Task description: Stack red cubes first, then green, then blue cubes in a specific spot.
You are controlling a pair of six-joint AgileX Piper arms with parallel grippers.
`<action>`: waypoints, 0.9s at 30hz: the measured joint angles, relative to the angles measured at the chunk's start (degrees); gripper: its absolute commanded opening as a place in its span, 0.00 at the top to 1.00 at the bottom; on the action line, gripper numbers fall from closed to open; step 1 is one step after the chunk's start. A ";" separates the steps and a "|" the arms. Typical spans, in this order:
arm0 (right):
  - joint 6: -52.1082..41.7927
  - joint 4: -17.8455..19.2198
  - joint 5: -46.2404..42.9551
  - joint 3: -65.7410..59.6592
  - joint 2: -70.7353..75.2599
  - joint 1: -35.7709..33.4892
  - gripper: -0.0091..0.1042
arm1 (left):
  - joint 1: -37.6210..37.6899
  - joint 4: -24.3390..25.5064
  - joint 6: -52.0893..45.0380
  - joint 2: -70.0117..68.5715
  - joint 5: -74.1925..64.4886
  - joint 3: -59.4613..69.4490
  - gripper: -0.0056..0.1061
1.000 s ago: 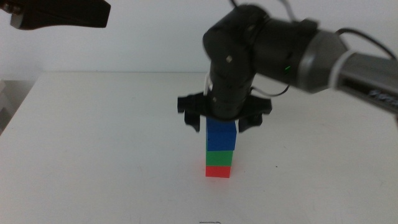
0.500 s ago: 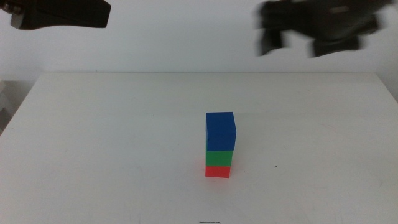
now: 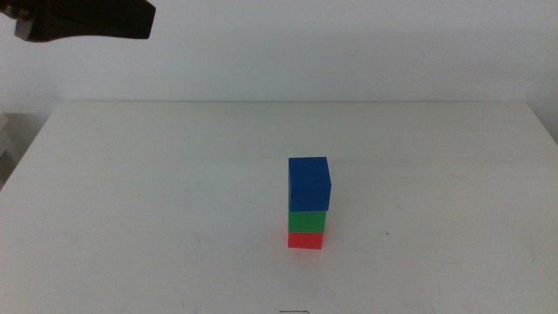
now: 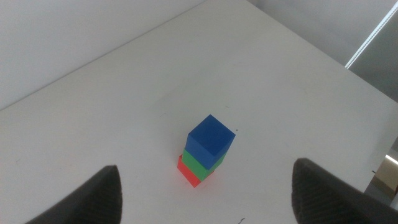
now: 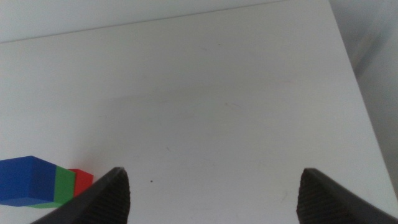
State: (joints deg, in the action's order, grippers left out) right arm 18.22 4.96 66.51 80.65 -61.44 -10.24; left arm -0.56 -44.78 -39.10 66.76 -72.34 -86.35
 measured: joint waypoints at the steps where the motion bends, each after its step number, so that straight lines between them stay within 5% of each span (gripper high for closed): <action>1: -0.15 -0.29 -0.06 0.00 0.00 0.22 0.20 | 0.00 0.00 0.00 0.00 0.00 0.00 0.11; 10: -0.51 -1.05 -0.18 -0.36 -0.05 0.31 0.20 | 0.00 2.22 0.98 -0.64 0.47 1.12 0.11; 15: -0.51 -1.05 -0.18 -0.36 -0.05 0.31 0.20 | 0.84 14.37 11.75 -4.85 17.55 5.22 0.11; 22: -0.51 -1.05 -0.18 -0.36 -0.05 0.31 0.20 | 1.80 38.36 31.56 -10.73 53.68 16.84 0.11; 27: -0.51 -1.15 -0.18 -0.36 -0.05 0.31 0.20 | -0.04 43.68 38.50 -11.73 59.56 21.03 0.11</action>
State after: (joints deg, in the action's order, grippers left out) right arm 17.71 3.81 66.33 80.30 -61.49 -9.93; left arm -0.60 -1.09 -0.60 55.04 -12.79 -65.33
